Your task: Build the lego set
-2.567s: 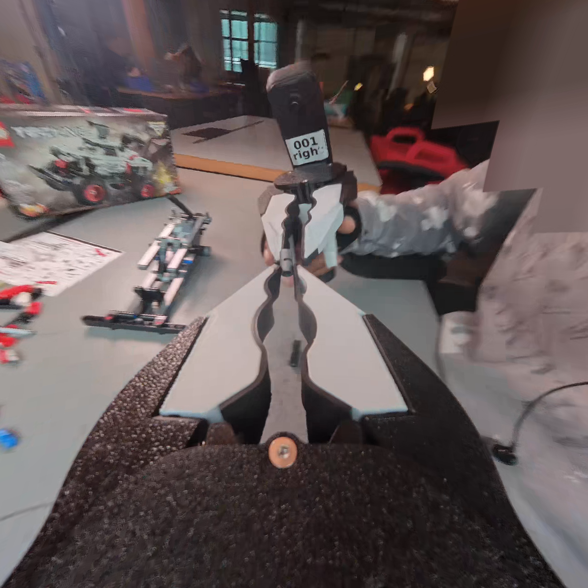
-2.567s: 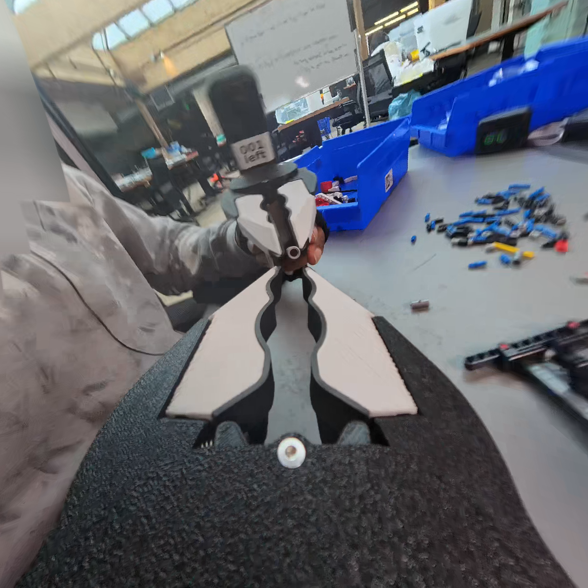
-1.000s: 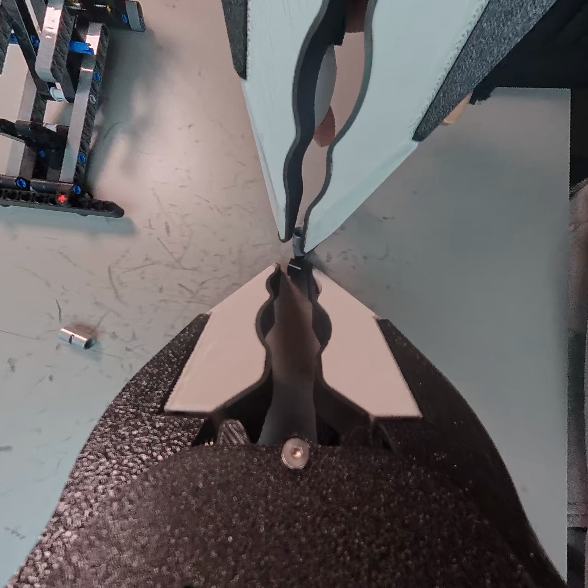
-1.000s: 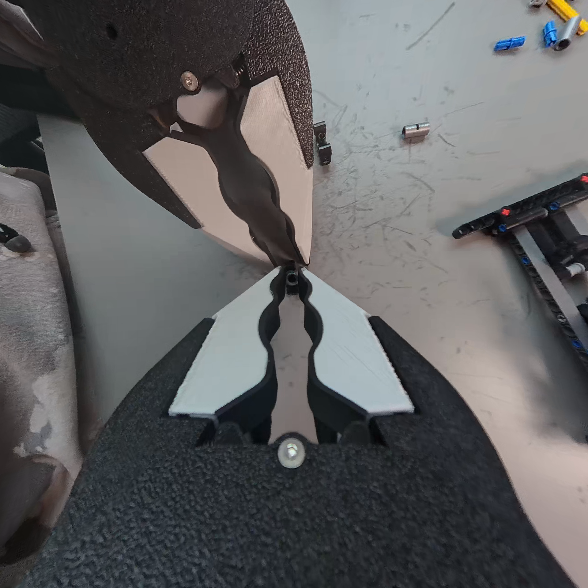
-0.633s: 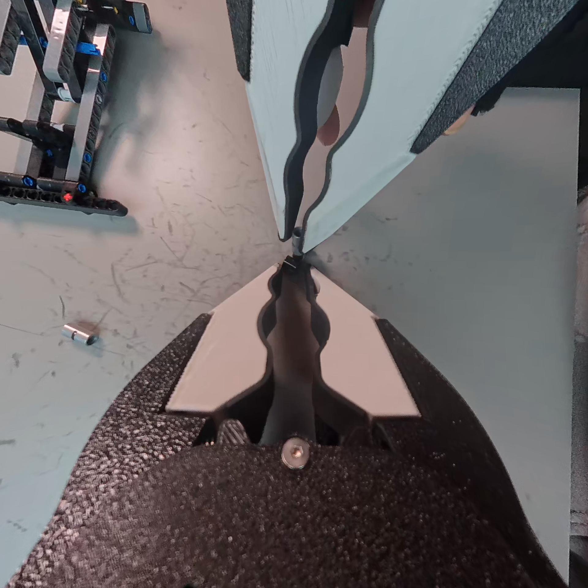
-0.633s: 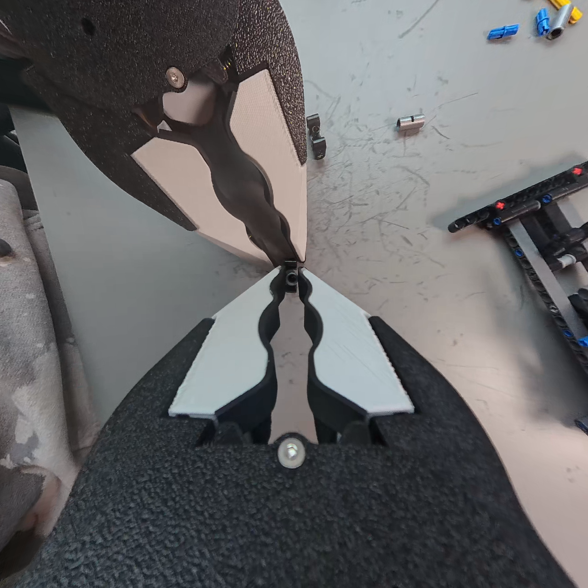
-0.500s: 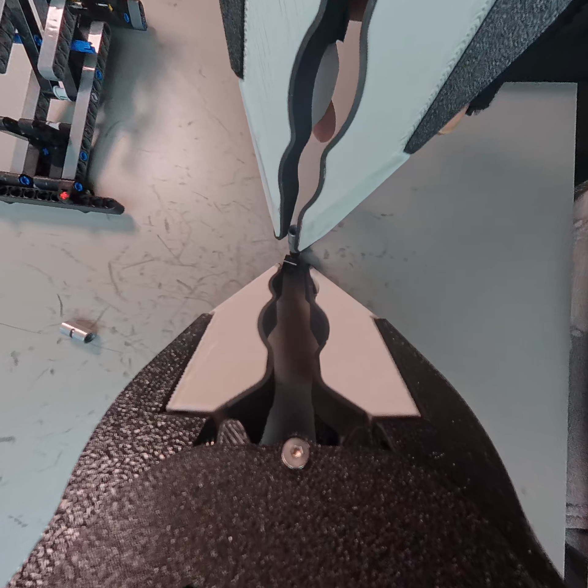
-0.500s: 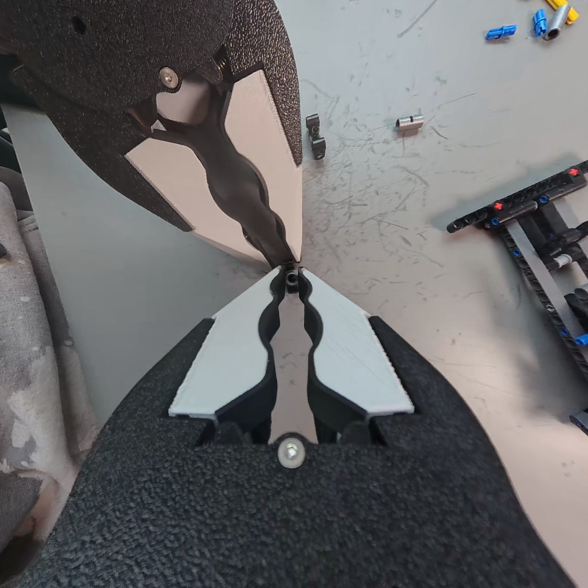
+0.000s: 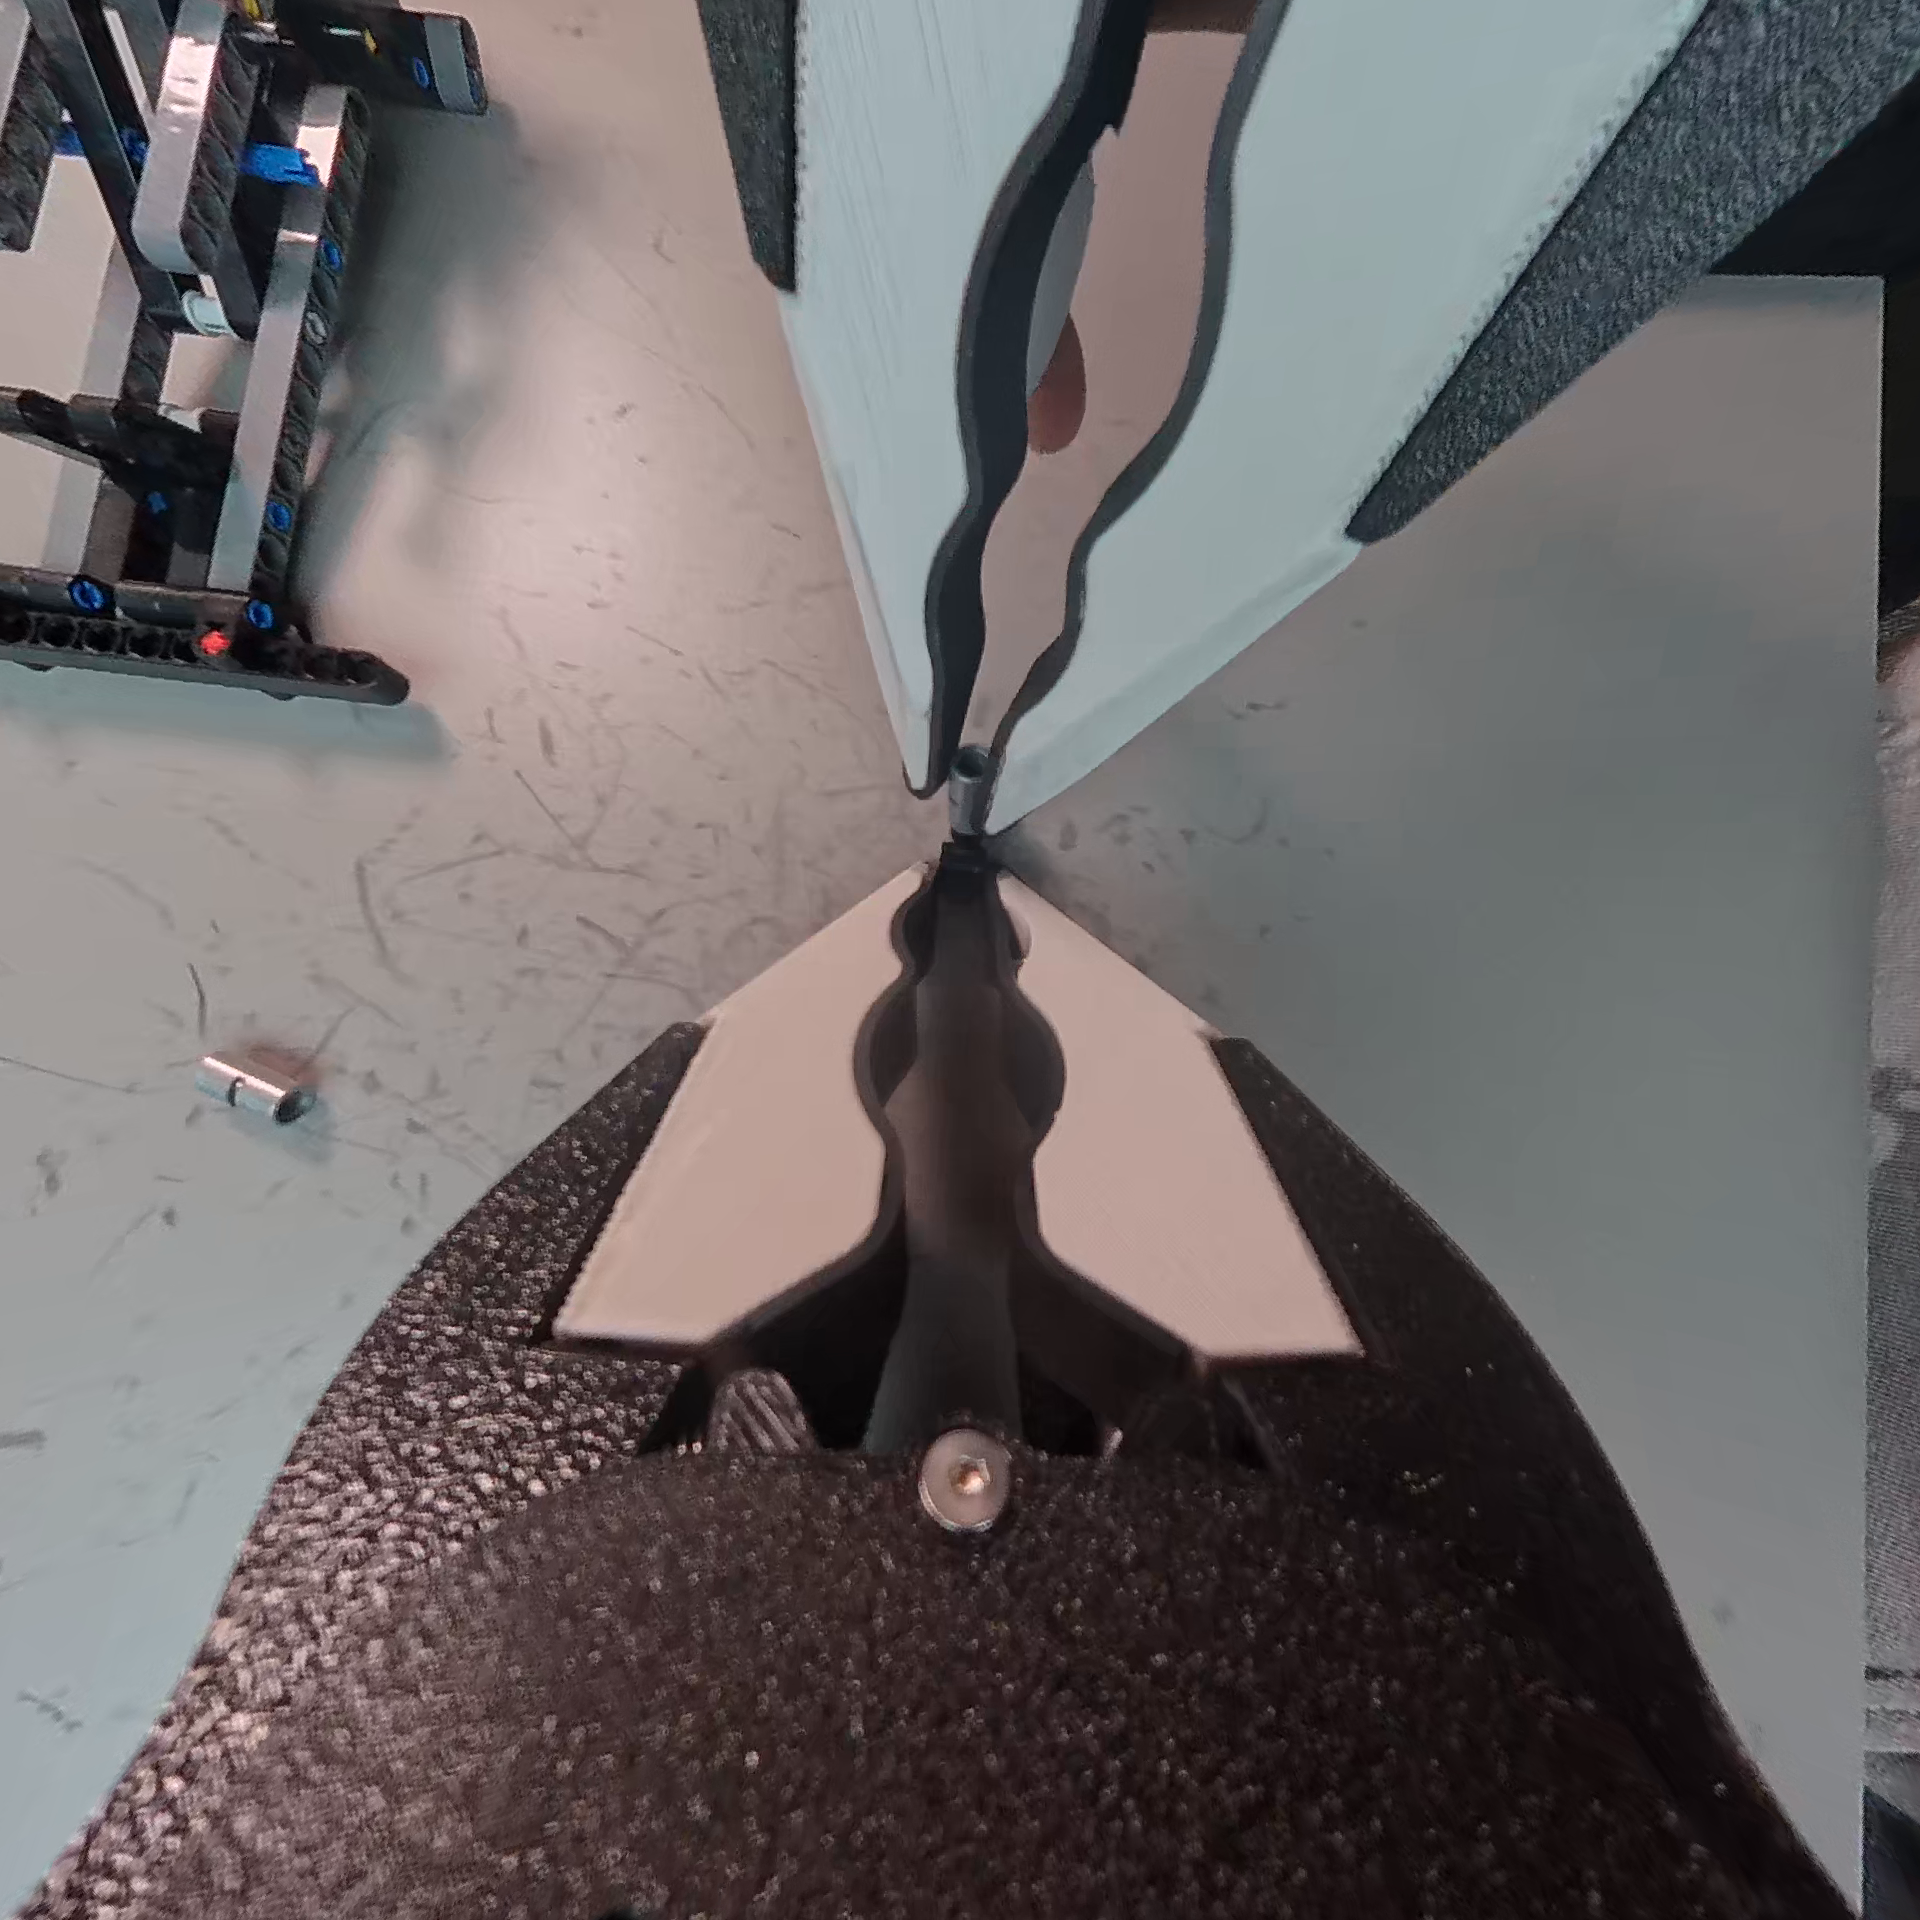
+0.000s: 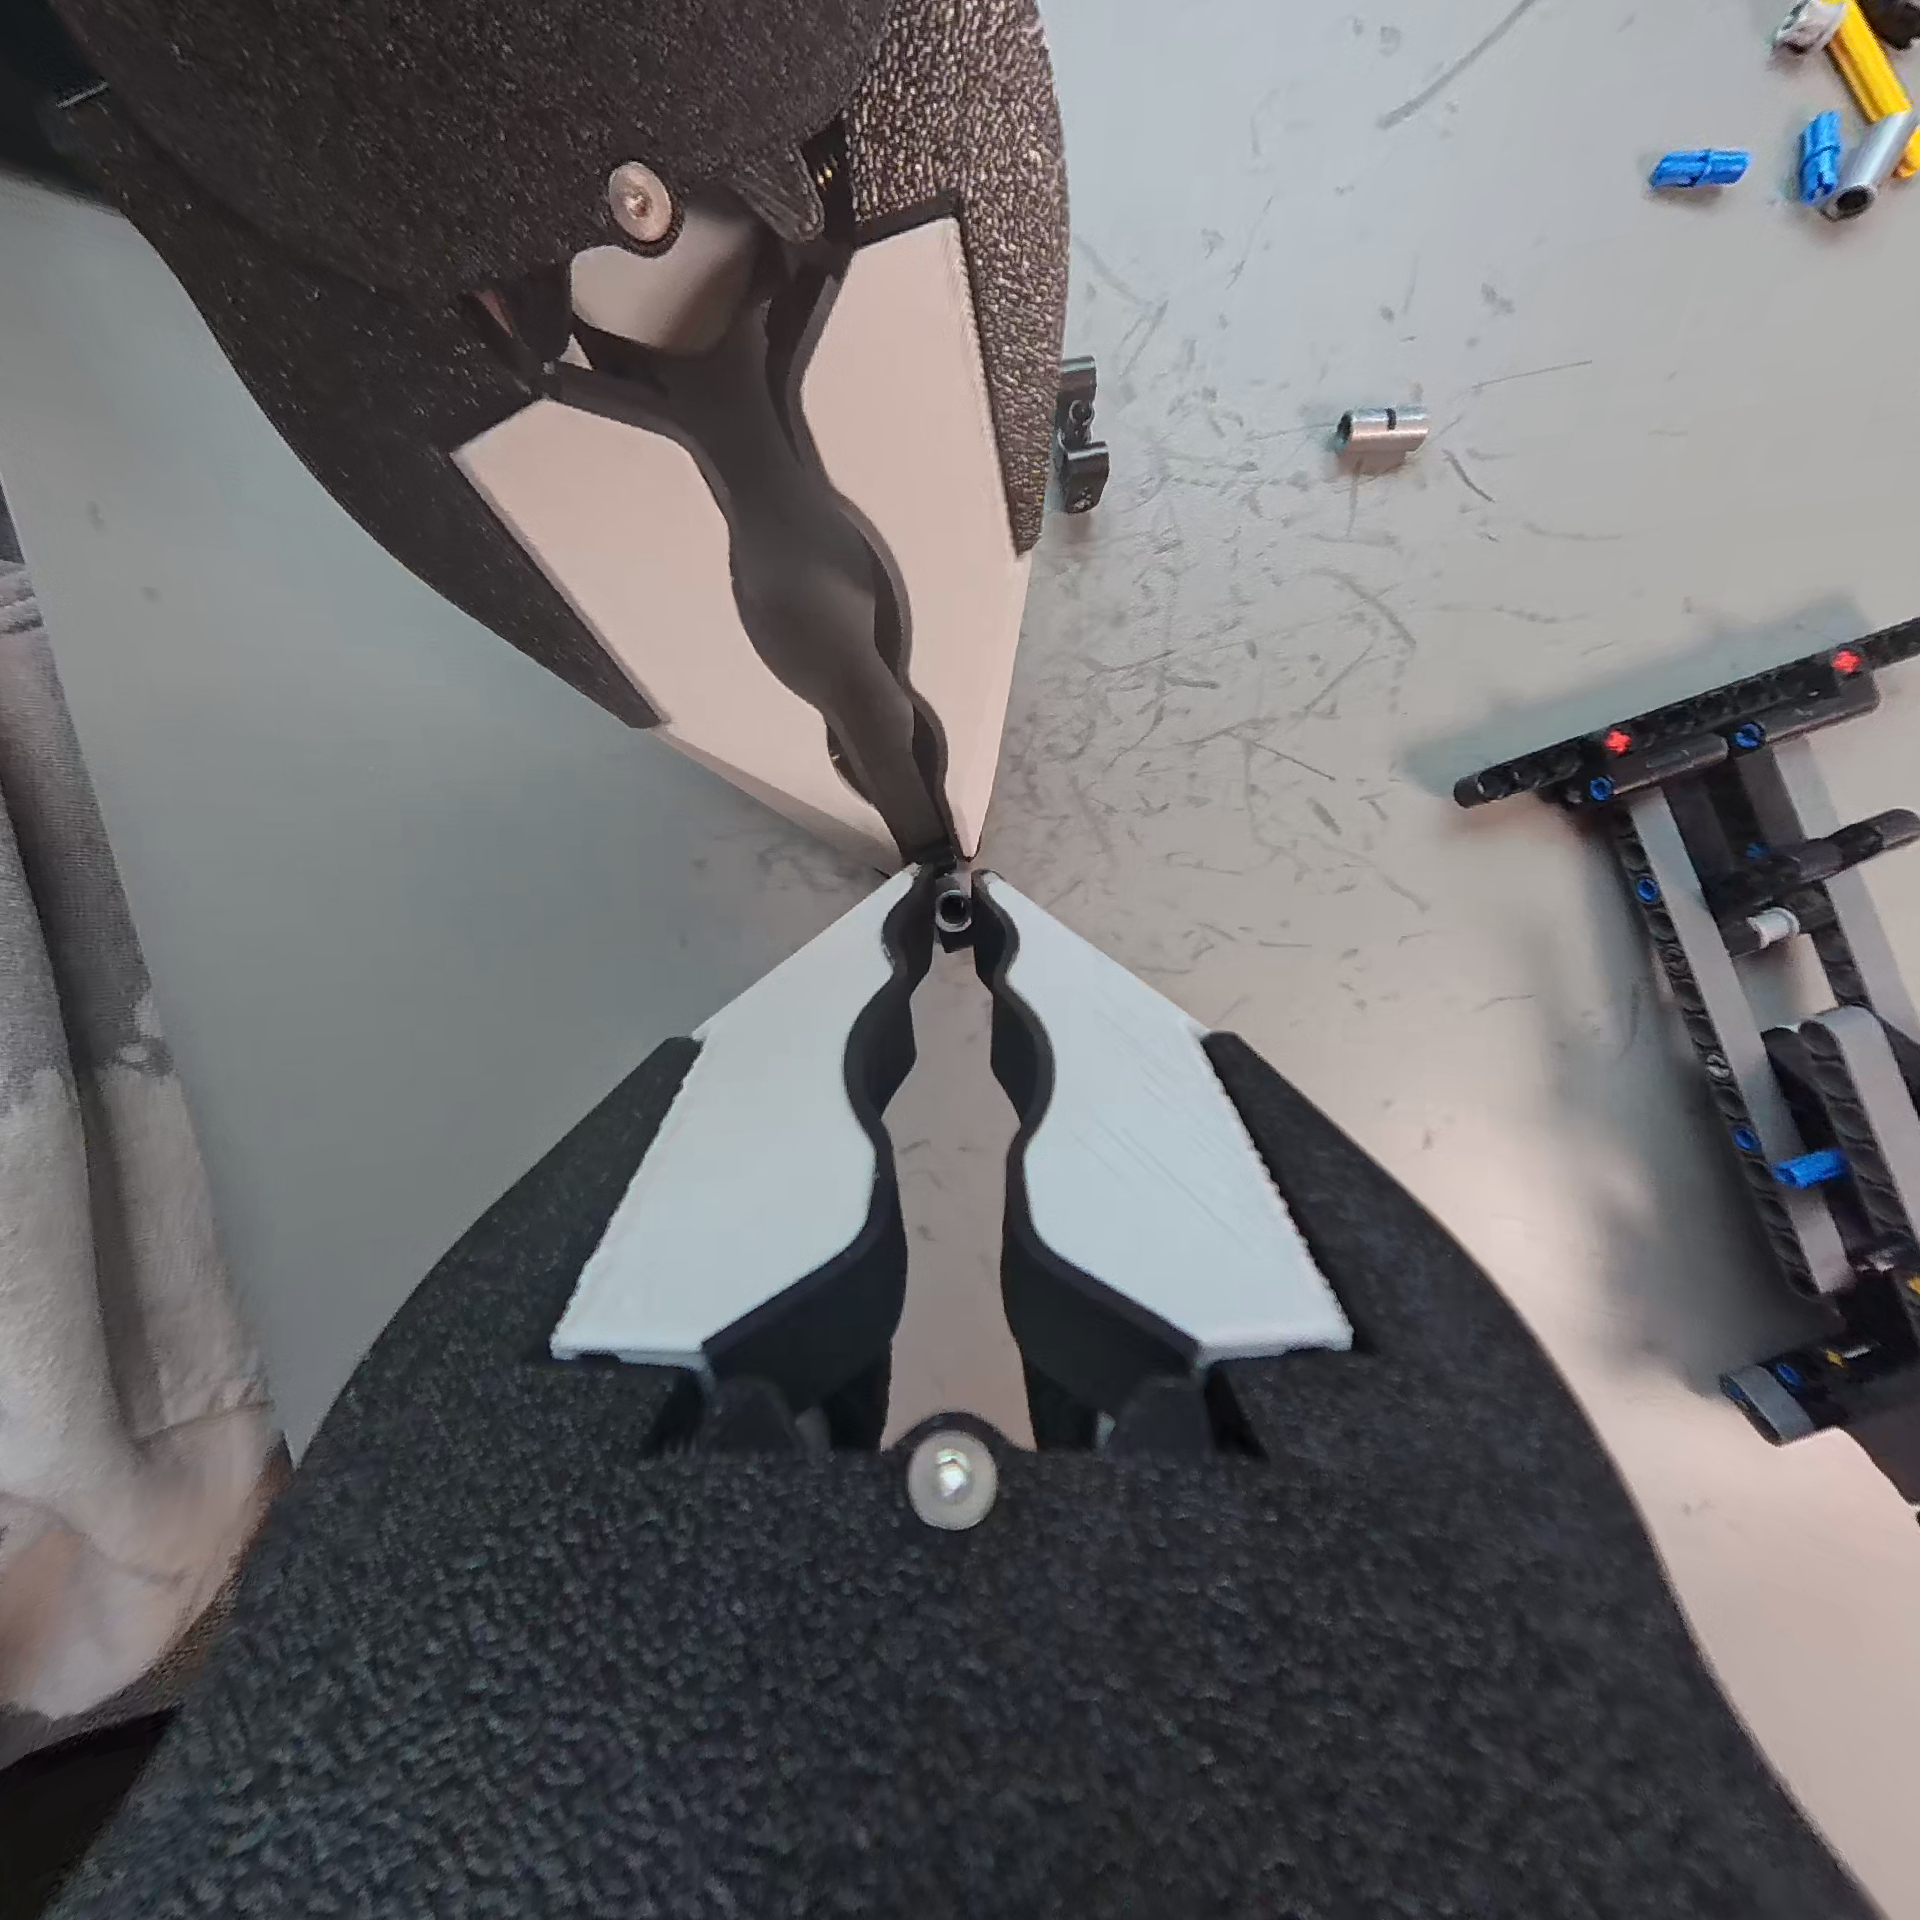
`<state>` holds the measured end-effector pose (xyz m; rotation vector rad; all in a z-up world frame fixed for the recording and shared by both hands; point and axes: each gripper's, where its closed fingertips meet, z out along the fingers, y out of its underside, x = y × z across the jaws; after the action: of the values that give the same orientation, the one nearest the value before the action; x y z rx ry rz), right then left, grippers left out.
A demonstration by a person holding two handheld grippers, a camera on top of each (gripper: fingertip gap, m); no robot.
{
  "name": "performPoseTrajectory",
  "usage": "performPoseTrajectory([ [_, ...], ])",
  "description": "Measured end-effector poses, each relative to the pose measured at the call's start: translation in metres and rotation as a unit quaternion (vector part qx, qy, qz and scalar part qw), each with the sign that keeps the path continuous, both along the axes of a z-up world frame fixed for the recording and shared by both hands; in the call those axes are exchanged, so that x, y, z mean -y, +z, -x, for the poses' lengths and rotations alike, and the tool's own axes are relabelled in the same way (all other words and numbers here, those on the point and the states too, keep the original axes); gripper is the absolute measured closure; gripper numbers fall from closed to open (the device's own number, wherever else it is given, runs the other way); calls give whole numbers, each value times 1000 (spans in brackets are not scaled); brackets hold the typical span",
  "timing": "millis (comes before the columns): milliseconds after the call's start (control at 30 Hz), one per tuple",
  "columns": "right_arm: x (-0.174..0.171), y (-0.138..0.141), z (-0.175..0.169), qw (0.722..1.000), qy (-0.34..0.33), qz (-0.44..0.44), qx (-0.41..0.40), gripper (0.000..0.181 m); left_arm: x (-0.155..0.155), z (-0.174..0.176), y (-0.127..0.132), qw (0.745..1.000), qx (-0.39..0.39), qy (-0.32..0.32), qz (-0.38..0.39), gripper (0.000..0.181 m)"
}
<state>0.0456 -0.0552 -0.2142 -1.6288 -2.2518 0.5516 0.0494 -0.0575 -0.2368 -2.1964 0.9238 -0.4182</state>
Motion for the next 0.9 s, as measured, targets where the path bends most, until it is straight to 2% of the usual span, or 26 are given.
performPoseTrajectory([
  [167,2,-5,-1,1000,8,-27,6,175,0,-1,0,1000,-5,6,-12,173],
  [600,3,-6,-1,998,-19,9,-59,175,1,-3,0,1000,-4,8,-10,173],
  [667,3,-3,-1,997,2,14,-82,173,1,-3,0,1000,-5,7,-11,173],
  [733,7,9,0,991,39,8,-129,157,1,-3,0,1000,-7,4,-13,173],
  [900,5,11,-5,989,76,-28,-127,159,1,-3,0,1000,-8,-1,-14,173],
])
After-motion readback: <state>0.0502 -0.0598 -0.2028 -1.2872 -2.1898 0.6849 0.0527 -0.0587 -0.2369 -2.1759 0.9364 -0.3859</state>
